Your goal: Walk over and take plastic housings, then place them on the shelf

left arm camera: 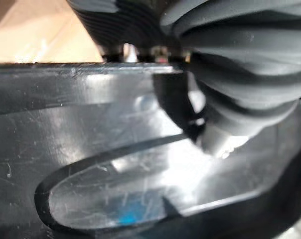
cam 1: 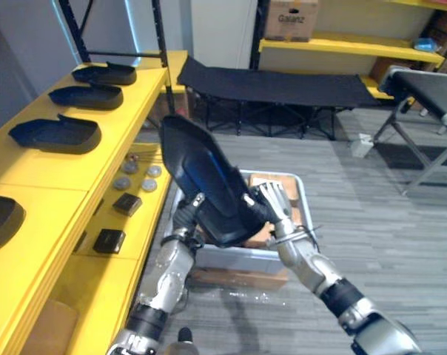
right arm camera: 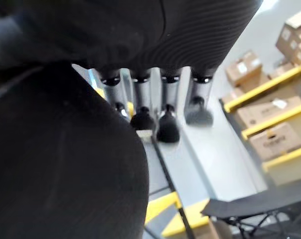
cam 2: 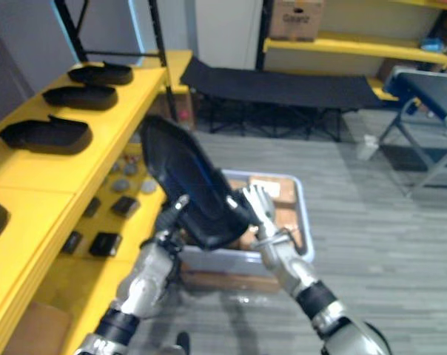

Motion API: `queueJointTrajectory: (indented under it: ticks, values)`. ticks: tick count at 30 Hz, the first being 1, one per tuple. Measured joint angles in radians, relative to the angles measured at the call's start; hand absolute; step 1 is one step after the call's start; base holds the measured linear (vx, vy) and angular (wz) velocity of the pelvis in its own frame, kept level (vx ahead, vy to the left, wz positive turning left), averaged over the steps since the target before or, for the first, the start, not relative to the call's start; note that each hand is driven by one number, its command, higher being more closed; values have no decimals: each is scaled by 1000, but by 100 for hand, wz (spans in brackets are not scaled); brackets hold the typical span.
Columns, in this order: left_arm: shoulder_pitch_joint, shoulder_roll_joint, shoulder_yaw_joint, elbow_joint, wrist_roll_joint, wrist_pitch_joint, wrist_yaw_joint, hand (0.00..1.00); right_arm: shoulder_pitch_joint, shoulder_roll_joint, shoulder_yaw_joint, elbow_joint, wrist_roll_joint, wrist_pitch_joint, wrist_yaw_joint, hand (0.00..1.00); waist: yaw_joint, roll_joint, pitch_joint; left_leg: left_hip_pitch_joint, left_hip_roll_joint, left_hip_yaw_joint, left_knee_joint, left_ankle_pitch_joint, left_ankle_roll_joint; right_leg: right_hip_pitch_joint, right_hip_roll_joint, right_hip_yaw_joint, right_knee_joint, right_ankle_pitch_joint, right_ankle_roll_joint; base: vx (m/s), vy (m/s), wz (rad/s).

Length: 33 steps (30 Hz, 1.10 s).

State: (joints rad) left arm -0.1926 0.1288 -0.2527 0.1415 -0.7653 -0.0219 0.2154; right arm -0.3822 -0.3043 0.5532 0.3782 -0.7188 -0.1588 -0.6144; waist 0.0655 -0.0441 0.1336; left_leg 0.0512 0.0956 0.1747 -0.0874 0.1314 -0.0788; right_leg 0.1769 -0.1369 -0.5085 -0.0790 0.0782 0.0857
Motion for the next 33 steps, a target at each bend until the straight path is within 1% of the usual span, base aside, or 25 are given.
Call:
queueJointTrajectory:
  ticks: [2, 3, 4, 5, 7, 8, 9, 10, 11, 12, 15, 16, 17, 18, 19, 20, 22, 24, 25, 27, 28, 29, 30, 31, 33]
  values:
    - [3, 14, 1, -32, 1, -1, 0, 100, 18, 0, 0, -38, 19, -8, 0, 0, -1, 0, 0, 0, -2, 4, 0, 0, 0, -3, 0, -2, 0, 0, -1, 4, 2, -2]
    - [8, 20, 6, -56, 2, -5, 0, 100, 25, 0, 0, -58, 26, -21, -1, 0, -4, 1, -1, 0, -3, 6, 0, 0, 0, -4, -1, -1, 0, 0, -1, 0, 0, -3]
    - [17, 20, 10, -77, 14, -20, 0, 100, 29, 5, 0, -72, 44, -41, -2, 0, -9, 1, -4, 0, -4, 10, 0, 0, 0, -7, -3, 0, 1, 0, -1, 0, 0, -5]
    - [25, 18, 14, -91, 26, -26, 1, 100, 31, 9, 0, -81, 46, -46, -2, 0, -11, 2, -6, 0, -5, 14, 0, 0, 0, -9, -3, 2, 3, -1, -2, 7, 9, -16]
    - [60, 14, 28, -150, 84, -57, 4, 100, 58, 23, 1, -123, 102, -100, 11, 0, -15, 4, -22, 0, -6, 29, 0, -3, -1, -20, -4, 17, 6, -2, -3, 39, 20, -17]
    - [65, 9, 34, -164, 110, -63, 4, 100, 67, 23, 1, -135, 122, -110, 21, 0, -17, 5, -23, 1, -6, 29, 0, -3, 0, -20, -4, 17, 7, -2, -3, 46, 16, -4]
    - [68, 2, 43, -189, 165, -74, 16, 100, 81, 23, 1, -166, 197, -123, 62, 0, -20, 8, -24, 1, -6, 29, 0, -3, 0, -20, -4, 18, 8, -2, -3, 0, 0, 0]
    - [68, -3, 47, -201, 195, -76, 26, 100, 87, 23, 1, -186, 249, -128, 88, 0, -21, 9, -25, 1, -6, 29, 0, -3, 0, -20, -4, 18, 8, -2, -3, 11, 36, -25]
    - [78, -77, 96, -235, 502, -147, 185, 100, 97, 78, -24, -342, 565, -155, 226, 0, -24, 27, -37, 18, -1, 52, -1, -3, 0, -25, -4, 44, 19, -9, -10, -1, 37, -24]
    - [79, -78, 95, -228, 510, -147, 197, 100, 96, 86, -25, -346, 569, -164, 226, 0, -25, 30, -39, 18, -2, 52, -1, -3, 0, -26, -5, 44, 20, -10, -7, -6, 41, -23]
    - [81, -80, 95, -196, 510, -147, 198, 100, 93, 102, -27, -374, 568, -174, 233, 0, -27, 32, -40, 18, 0, 52, -1, -5, -3, -28, -5, 44, 20, -11, -6, 0, 0, 0]
    - [83, -81, 106, -187, 519, -144, 205, 100, 93, 104, -54, -397, 570, -174, 254, 0, -30, 31, -40, 18, 0, 52, -1, -5, -5, -30, -5, 45, 20, -12, -5, 0, 0, 0]
    - [96, -94, 130, -185, 585, -140, 219, 100, 108, 115, -149, -482, 596, -175, 295, 0, -32, 30, -40, 18, 1, 55, -1, -5, -5, -33, -7, 48, 20, -10, -4, 0, 0, 0]
    - [118, -104, 162, -187, 675, -145, 250, 100, 144, 114, -307, -602, 779, -172, 379, 0, -33, 29, -41, 18, -1, 58, 0, -5, -4, -33, -11, 52, 20, -9, -2, 21, 15, -5]
    - [131, -103, 173, -189, 712, -153, 253, 100, 168, 115, -390, -649, 887, -172, 410, 0, -36, 28, -42, 19, -2, 62, -1, -5, -2, -34, -13, 57, 21, -8, -2, 38, 27, -15]
    - [159, -97, 205, -207, 750, -162, 259, 100, 205, 114, -525, -689, 1056, -183, 444, 0, -44, 24, -44, 21, -2, 78, -1, -7, 4, -40, -15, 71, 21, -7, 0, 54, 32, -28]
    - [201, -75, 235, -227, 748, -191, 266, 100, 318, 112, -640, -688, 1220, -196, 475, 0, -75, 21, -46, 34, -5, 104, -1, -14, 8, -42, -17, 97, 21, -2, 6, 66, 27, -36]
    - [205, -76, 242, -247, 748, -197, 285, 100, 460, 140, -657, -687, 1269, -194, 485, 0, -91, 27, -50, 35, -4, 127, -1, -24, 3, -55, -18, 120, 23, -2, 7, 63, 29, -40]
    - [207, -85, 248, -269, 748, -214, 291, 100, 528, 182, -663, -686, 1293, -186, 486, 0, -107, 31, -50, 34, -2, 149, -1, -29, 2, -67, -17, 139, 22, 2, 8, 51, 25, -45]
    - [208, -103, 252, -294, 749, -239, 292, 100, 595, 223, -665, -681, 1306, -186, 486, 0, -124, 38, -48, 36, 0, 168, -1, -34, 2, -76, -16, 159, 21, 4, 9, 55, 19, -35]
    - [214, -108, 248, -311, 749, -254, 291, 100, 641, 241, -671, -674, 1306, -187, 484, 0, -143, 42, -48, 37, -1, 173, -1, -36, 3, -78, -17, 162, 20, 4, 10, 65, 19, -29]
    - [223, -108, 252, -322, 749, -275, 292, 100, 676, 253, -683, -661, 1303, -187, 481, 0, -148, 46, -50, 37, 1, 188, -1, -39, 2, -87, -16, 176, 21, 4, 10, 50, 14, -27]
    - [233, -107, 257, -332, 749, -284, 292, 100, 684, 256, -688, -648, 1302, -187, 481, 0, -148, 47, -50, 38, 2, 197, -1, -40, 2, -92, -14, 185, 21, 5, 11, 50, 10, -30]
    - [248, -108, 273, -339, 764, -301, 294, 100, 696, 263, -703, -611, 1289, -188, 469, 0, -156, 48, -50, 38, 4, 204, -1, -42, 1, -96, -13, 190, 20, 6, 11, 51, 5, -22]
    - [278, -104, 307, -340, 779, -311, 314, 100, 703, 269, -732, -510, 1286, -188, 453, 0, -156, 48, -50, 39, 7, 218, -1, -46, -2, -104, -10, 206, 23, 9, 14, 52, 4, -19]
